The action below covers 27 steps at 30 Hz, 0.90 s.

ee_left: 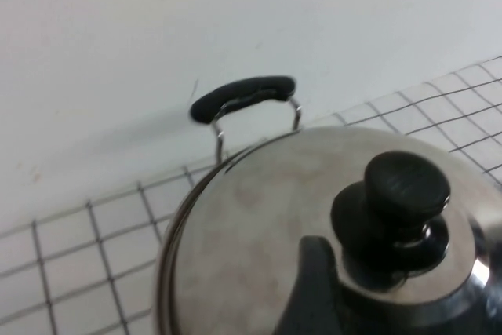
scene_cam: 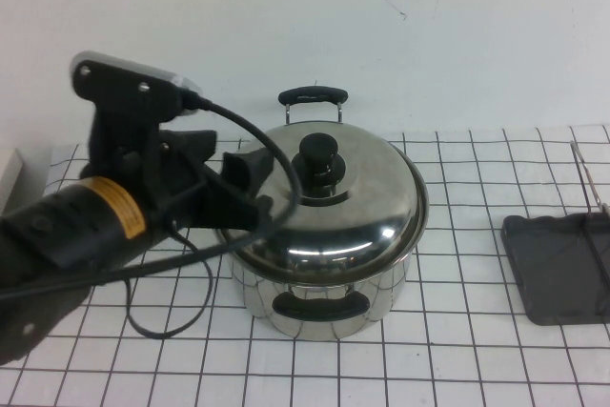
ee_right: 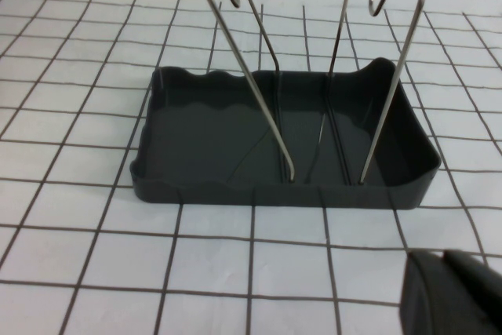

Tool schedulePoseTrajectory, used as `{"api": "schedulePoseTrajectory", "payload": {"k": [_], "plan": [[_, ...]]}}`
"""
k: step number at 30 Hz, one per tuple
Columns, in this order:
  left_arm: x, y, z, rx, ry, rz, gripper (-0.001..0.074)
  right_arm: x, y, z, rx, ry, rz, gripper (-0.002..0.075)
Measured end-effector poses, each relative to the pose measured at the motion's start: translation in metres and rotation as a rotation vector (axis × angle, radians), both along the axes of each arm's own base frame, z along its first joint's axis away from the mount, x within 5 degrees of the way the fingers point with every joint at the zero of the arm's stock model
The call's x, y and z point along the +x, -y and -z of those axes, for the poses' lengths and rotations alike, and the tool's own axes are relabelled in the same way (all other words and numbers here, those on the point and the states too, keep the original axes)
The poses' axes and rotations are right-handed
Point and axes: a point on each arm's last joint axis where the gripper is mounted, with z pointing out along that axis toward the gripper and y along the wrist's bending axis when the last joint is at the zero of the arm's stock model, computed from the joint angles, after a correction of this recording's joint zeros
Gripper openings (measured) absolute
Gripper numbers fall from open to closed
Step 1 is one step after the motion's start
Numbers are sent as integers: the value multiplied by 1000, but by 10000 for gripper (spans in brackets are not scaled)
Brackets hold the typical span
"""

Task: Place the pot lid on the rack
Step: Open the pot

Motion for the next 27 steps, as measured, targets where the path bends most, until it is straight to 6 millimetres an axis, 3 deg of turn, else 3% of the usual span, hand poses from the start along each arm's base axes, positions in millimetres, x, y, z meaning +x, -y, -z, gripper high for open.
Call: {"api": "schedulePoseTrajectory", "payload": {"k": [12, 27], "plan": [[27, 33, 39, -54, 106, 151, 484, 0, 0, 0, 0, 0, 0, -3], [48, 50, 75, -140, 165, 164, 484, 0, 0, 0, 0, 0, 0, -3]]}}
